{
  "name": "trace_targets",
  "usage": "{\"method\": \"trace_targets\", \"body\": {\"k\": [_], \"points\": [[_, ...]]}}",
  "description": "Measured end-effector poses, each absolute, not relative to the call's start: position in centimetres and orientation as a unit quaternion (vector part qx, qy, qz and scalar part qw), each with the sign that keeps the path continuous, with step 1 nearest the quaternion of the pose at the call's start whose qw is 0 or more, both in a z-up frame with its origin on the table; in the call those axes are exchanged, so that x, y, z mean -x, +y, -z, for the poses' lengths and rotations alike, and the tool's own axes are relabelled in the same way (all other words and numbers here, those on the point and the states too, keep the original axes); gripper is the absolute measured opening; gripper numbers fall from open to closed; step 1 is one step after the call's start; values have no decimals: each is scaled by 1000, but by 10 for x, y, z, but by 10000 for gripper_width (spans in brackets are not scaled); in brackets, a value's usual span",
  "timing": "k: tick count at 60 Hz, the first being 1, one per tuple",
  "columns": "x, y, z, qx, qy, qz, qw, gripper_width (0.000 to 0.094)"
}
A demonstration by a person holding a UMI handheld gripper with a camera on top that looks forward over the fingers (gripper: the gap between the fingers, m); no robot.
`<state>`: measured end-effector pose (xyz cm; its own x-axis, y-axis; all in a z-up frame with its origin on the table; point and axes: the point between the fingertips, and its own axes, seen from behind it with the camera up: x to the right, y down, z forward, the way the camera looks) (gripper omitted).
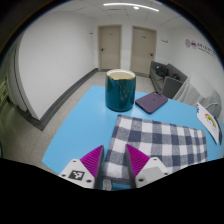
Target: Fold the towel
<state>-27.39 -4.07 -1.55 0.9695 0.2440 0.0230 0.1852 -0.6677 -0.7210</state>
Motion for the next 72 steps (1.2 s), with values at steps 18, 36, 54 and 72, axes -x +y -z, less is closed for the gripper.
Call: {"method": "trace_targets", "body": {"k": [18, 36, 54, 72], "points": [[257, -29, 13, 897, -105, -10, 429, 10], [193, -20, -86, 867, -65, -41, 492, 8], [-16, -20, -56, 897, 25, 29, 441, 26], [-60, -31, -24, 911, 60, 55, 403, 378]]}}
